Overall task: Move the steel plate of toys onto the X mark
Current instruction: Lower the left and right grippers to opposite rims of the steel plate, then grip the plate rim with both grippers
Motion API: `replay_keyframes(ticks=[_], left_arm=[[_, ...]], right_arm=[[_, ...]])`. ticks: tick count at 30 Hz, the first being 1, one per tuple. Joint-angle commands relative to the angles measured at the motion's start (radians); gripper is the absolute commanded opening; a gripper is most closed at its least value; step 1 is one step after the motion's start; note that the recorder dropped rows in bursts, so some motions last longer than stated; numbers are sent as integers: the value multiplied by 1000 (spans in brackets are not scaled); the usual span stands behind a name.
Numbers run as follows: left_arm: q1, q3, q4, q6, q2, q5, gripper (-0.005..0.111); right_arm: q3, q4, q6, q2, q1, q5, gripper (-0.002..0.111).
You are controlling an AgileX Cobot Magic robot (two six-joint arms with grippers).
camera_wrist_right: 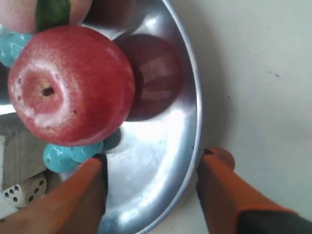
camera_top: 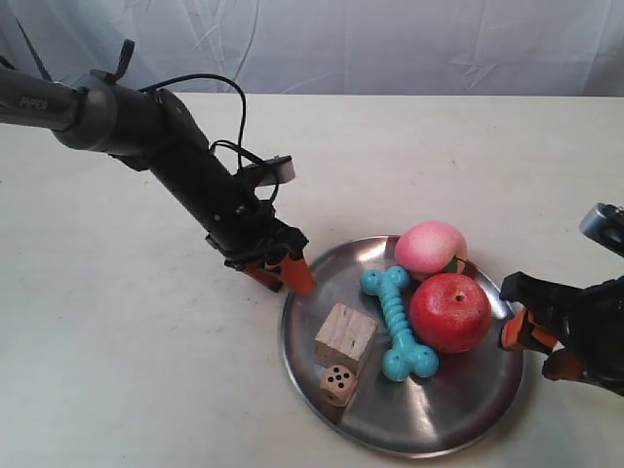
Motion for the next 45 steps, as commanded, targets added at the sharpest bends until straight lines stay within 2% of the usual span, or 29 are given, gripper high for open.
replay_keyframes(ticks=[1,9,16,24,31,35,38,40,44,45], left_arm=[[-17,-3,-5,0,17,-6,54],[-17,-3,-5,0,17,-6,54],[-17,-3,-5,0,17,-6,54],[-17,-3,-5,0,17,-6,54],[-47,-3,0,0,17,-6,54],[-57,-3,2,0,17,-6,54],[-61,-3,3,0,17,-3,52],[-65,-3,8,0,17,3,49],[-75,-3,15,0,17,8,31],[-77,-3,15,0,17,8,25]], right_arm=[[15,2,-1,55,-4,-46,54],[108,53,-1,163,-4,-206,54],[115,109,-27,199,-4,-248,54],[115,365,-263,279,6,-273,54],[112,645,-494,365,95,-290,54],[112,693,-524,393,130,-304,54],[112,698,-524,407,139,-311,44],[112,702,-524,411,139,-315,31],[112,702,-524,411,139,-322,2],[112,702,-524,411,139,-322,0]])
